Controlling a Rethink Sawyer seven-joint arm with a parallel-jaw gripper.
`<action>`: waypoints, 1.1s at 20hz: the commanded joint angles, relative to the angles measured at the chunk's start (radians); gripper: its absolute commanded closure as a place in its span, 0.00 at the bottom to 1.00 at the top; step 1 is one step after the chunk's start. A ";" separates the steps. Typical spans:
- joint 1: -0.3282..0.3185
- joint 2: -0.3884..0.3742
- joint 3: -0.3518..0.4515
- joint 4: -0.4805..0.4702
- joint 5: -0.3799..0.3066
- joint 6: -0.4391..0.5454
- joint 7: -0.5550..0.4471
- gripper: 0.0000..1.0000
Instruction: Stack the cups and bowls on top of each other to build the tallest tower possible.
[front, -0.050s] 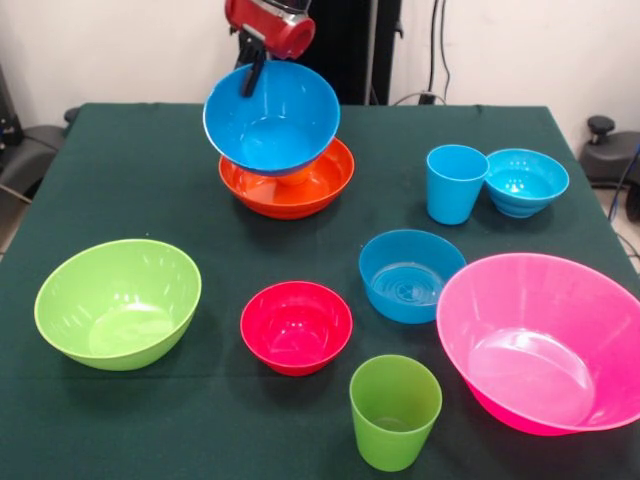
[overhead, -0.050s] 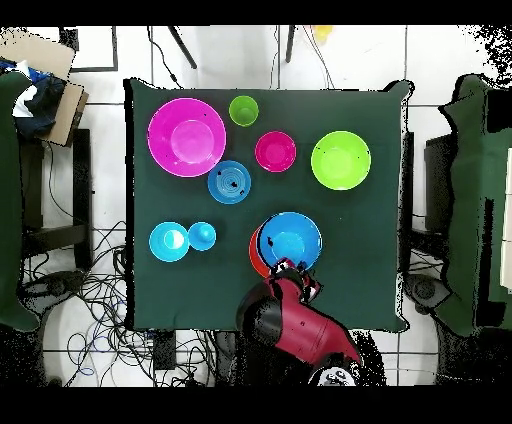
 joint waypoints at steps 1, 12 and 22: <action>0.121 0.018 0.060 0.056 0.080 0.193 0.180 1.00; 0.187 -0.188 -0.045 0.139 0.061 0.442 0.147 1.00; 0.114 -0.207 -0.007 0.180 0.034 0.384 0.118 1.00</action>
